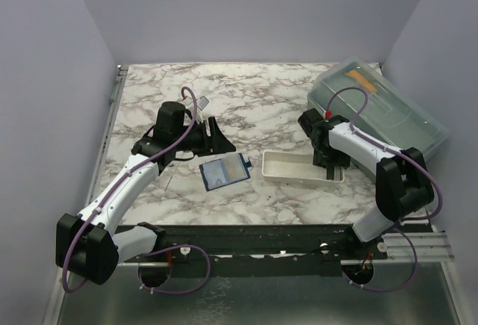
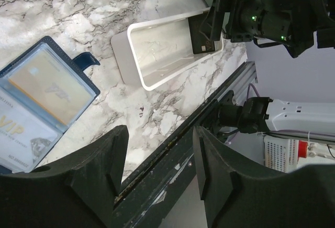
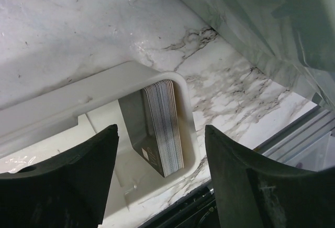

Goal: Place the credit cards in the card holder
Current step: Pick up the credit card from the storage box.

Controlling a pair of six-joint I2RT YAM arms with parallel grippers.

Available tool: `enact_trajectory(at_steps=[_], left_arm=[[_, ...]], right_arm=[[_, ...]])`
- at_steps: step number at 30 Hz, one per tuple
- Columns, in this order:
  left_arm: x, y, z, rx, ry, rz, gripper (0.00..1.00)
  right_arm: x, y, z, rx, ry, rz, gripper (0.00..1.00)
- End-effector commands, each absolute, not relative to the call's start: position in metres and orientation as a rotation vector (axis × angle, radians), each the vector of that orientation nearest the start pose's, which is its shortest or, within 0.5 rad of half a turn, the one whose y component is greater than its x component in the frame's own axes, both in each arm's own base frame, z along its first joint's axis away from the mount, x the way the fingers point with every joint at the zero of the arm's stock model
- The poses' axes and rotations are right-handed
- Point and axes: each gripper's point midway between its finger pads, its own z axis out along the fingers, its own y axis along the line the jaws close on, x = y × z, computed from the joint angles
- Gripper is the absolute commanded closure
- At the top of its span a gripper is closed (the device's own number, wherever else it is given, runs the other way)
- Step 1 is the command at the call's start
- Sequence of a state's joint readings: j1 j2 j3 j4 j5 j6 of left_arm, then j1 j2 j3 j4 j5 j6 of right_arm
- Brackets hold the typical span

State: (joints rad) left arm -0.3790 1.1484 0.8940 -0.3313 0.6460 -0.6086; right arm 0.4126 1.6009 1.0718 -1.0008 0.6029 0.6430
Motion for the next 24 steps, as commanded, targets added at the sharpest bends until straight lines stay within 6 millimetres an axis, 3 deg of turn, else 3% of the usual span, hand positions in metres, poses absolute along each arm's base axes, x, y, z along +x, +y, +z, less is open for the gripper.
enact_trajectory(at_steps=[1, 8, 15, 24], left_arm=[[0.239, -0.233, 0.215, 0.178, 2.277, -1.271, 0.41], [0.24, -0.233, 0.212, 0.173, 2.285, -1.267, 0.41], [0.242, -0.234, 0.212, 0.173, 2.287, -1.269, 0.41], [0.243, -0.234, 0.21, 0.167, 2.293, -1.267, 0.41]], right_arm=[[0.261, 0.025, 0.061, 0.309, 2.709, -0.702, 0.32], [0.255, 0.013, 0.056, 0.285, 2.721, -0.799, 0.45], [0.262, 0.014, 0.067, 0.267, 2.695, -0.779, 0.56], [0.266, 0.013, 0.074, 0.237, 2.685, -0.805, 0.56]])
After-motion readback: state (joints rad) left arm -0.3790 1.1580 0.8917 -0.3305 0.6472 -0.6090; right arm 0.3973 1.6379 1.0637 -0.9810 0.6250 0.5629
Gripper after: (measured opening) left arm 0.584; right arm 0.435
